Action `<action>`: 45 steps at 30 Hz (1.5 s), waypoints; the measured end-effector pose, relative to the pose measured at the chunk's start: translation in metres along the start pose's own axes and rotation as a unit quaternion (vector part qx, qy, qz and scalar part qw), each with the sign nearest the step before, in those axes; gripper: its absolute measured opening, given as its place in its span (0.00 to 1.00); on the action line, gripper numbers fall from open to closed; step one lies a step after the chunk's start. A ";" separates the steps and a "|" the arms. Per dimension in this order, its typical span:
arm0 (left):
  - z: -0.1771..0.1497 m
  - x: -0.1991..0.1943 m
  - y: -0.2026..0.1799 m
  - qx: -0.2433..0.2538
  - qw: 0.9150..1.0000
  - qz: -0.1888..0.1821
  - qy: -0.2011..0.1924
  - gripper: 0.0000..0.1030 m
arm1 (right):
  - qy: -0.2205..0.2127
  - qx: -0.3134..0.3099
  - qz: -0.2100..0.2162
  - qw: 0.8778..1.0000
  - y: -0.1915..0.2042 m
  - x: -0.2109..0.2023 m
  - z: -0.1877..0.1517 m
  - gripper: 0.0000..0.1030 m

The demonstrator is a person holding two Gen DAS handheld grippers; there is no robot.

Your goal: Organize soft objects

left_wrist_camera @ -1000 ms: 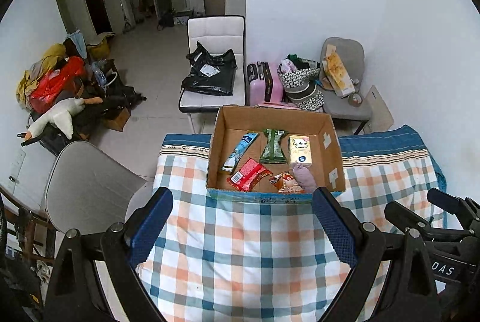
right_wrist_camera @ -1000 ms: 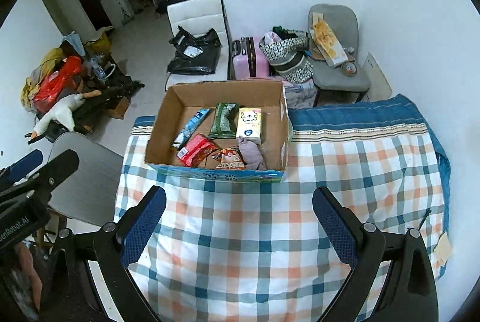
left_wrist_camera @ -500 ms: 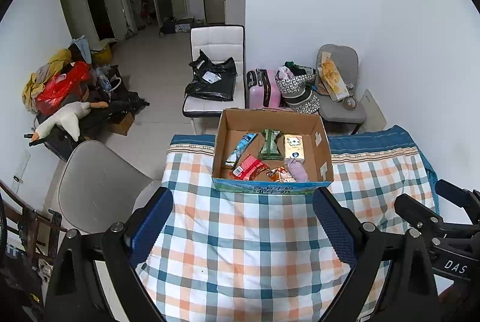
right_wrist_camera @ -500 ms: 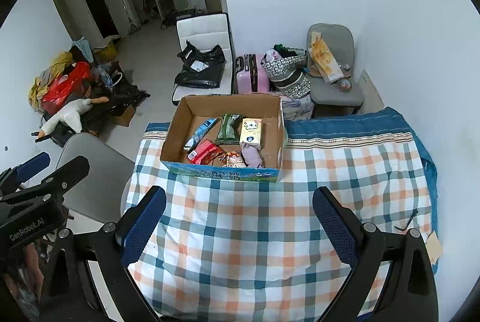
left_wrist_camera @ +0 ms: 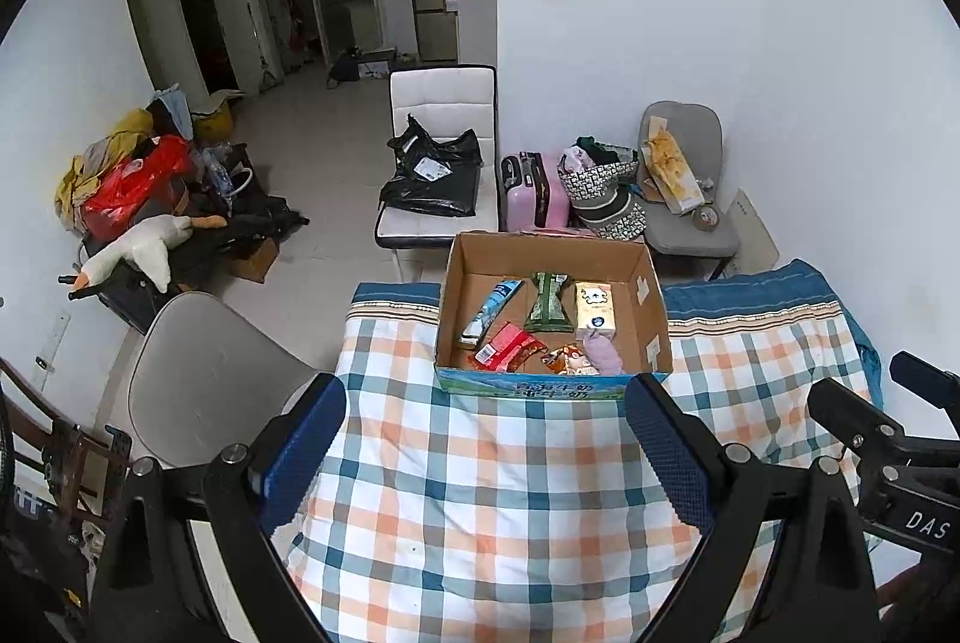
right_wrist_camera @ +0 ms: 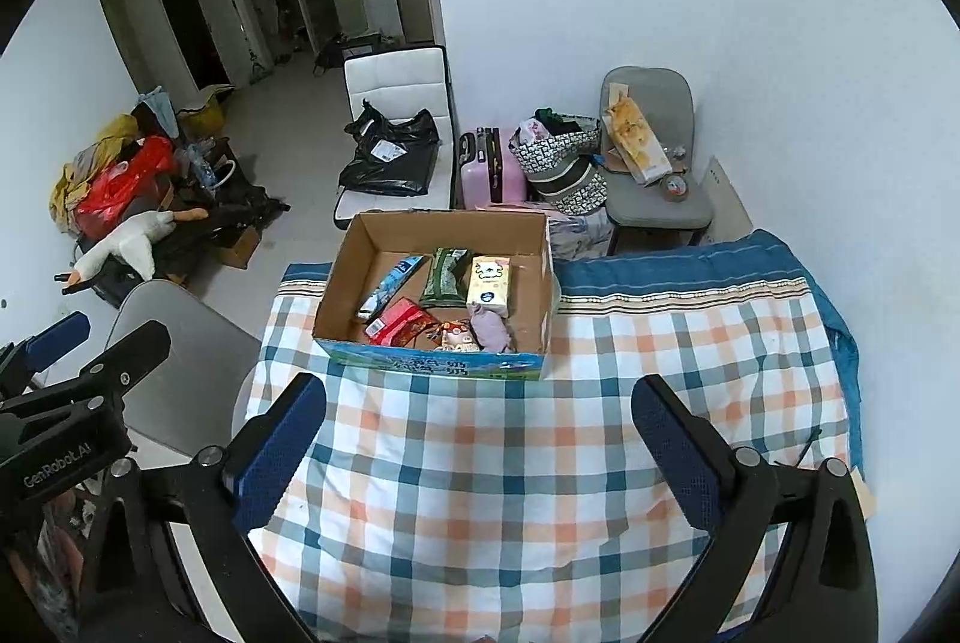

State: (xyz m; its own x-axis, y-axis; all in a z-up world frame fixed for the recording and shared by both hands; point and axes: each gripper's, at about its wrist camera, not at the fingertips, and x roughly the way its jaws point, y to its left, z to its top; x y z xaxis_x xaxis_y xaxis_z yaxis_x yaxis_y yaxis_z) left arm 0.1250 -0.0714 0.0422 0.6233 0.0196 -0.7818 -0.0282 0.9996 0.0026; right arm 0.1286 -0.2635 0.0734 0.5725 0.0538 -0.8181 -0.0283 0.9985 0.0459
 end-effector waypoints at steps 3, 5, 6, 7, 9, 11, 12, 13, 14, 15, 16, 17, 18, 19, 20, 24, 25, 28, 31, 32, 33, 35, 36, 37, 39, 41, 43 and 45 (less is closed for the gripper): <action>-0.001 0.001 -0.001 -0.003 1.000 0.002 -0.001 0.93 | -0.001 0.000 -0.002 1.000 0.001 0.002 0.002 1.00; -0.001 0.002 -0.001 -0.004 1.000 0.006 -0.001 0.93 | 0.000 -0.001 -0.003 1.000 0.001 0.002 0.002 1.00; -0.001 0.002 -0.001 -0.005 1.000 0.007 0.000 0.93 | 0.000 -0.001 -0.002 1.000 0.001 0.003 0.002 1.00; -0.001 0.003 0.000 -0.007 1.000 0.008 0.001 0.93 | -0.001 0.000 -0.002 1.000 0.001 0.002 0.002 1.00; 0.000 0.004 0.001 -0.011 1.000 0.008 0.000 0.93 | -0.001 -0.001 -0.001 1.000 0.001 0.002 0.002 1.00; 0.001 0.003 0.001 -0.010 1.000 0.012 0.000 0.93 | -0.002 -0.001 -0.003 1.000 0.002 0.003 0.004 1.00; 0.001 0.003 0.001 -0.010 1.000 0.014 -0.002 0.93 | -0.003 -0.001 -0.004 1.000 0.003 0.003 0.005 1.00; 0.002 0.002 0.001 -0.011 1.000 0.017 -0.003 0.93 | -0.003 0.000 -0.004 1.000 0.003 0.004 0.006 1.00; 0.002 0.002 0.002 -0.011 1.000 0.019 -0.004 0.93 | -0.003 0.000 -0.004 1.000 0.003 0.004 0.006 1.00; 0.002 0.002 0.002 -0.013 1.000 0.019 -0.005 0.93 | -0.003 0.000 -0.005 1.000 0.003 0.003 0.006 1.00; 0.003 0.002 0.002 -0.015 1.000 0.020 -0.006 0.93 | -0.004 0.000 -0.007 1.000 0.003 0.004 0.006 1.00; 0.003 0.002 0.003 -0.017 1.000 0.021 -0.007 0.93 | -0.004 0.001 -0.007 1.000 0.003 0.004 0.008 1.00; 0.003 0.002 0.004 -0.018 1.000 0.021 -0.008 0.93 | -0.005 0.001 -0.007 1.000 0.003 0.004 0.009 1.00; 0.003 0.002 0.004 -0.018 1.000 0.021 -0.008 0.93 | -0.006 0.001 -0.008 1.000 0.003 0.004 0.008 1.00; 0.003 0.001 0.004 -0.018 1.000 0.021 -0.009 0.93 | -0.007 0.000 -0.010 1.000 0.004 0.004 0.010 1.00; 0.004 0.001 0.004 -0.017 1.000 0.021 -0.009 0.93 | -0.008 0.000 -0.011 1.000 0.005 0.004 0.012 1.00; 0.004 0.001 0.003 -0.016 1.000 0.022 -0.009 0.93 | -0.008 0.001 -0.010 1.000 0.005 0.005 0.012 1.00; 0.004 0.001 0.004 -0.020 1.000 0.022 -0.009 0.93 | -0.009 -0.001 -0.011 1.000 0.005 0.005 0.013 1.00; 0.004 0.002 0.002 -0.019 1.000 0.021 -0.010 0.93 | -0.010 0.000 -0.013 1.000 0.006 0.005 0.014 1.00; 0.004 0.002 0.002 -0.019 1.000 0.021 -0.010 0.93 | -0.010 0.000 -0.012 1.000 0.006 0.006 0.015 1.00; 0.005 0.002 0.002 -0.018 1.000 0.021 -0.010 0.93 | -0.009 0.000 -0.012 1.000 0.006 0.004 0.016 1.00; 0.005 0.002 0.002 -0.019 1.000 0.021 -0.011 0.93 | -0.011 0.000 -0.014 1.000 0.006 0.004 0.016 1.00; 0.005 0.002 0.002 -0.018 1.000 0.022 -0.012 0.93 | -0.010 0.000 -0.012 1.000 0.006 0.004 0.016 1.00; 0.006 0.002 0.001 -0.017 0.999 0.024 -0.013 0.93 | -0.010 0.001 -0.011 1.000 0.006 0.005 0.016 1.00; 0.008 0.003 -0.001 -0.015 1.000 0.022 -0.013 0.93 | -0.010 -0.001 -0.013 1.000 0.006 0.004 0.016 1.00; 0.009 0.002 -0.002 -0.015 1.000 0.020 -0.013 0.93 | -0.010 0.000 -0.012 1.000 0.006 0.004 0.016 1.00; 0.009 0.002 -0.002 -0.015 1.000 0.020 -0.013 0.93 | -0.012 0.000 -0.014 1.000 0.007 0.004 0.018 1.00; 0.010 0.002 -0.001 -0.016 1.000 0.019 -0.014 0.93 | -0.013 0.001 -0.015 1.000 0.007 0.004 0.020 1.00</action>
State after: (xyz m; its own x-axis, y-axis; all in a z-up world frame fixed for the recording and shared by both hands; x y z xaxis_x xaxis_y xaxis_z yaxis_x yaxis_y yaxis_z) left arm 0.1336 -0.0724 0.0470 0.6433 0.0581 -0.7634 -0.0763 0.9970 0.0116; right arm 0.1467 -0.2561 0.0819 0.5938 0.0233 -0.8042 -0.0092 0.9997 0.0222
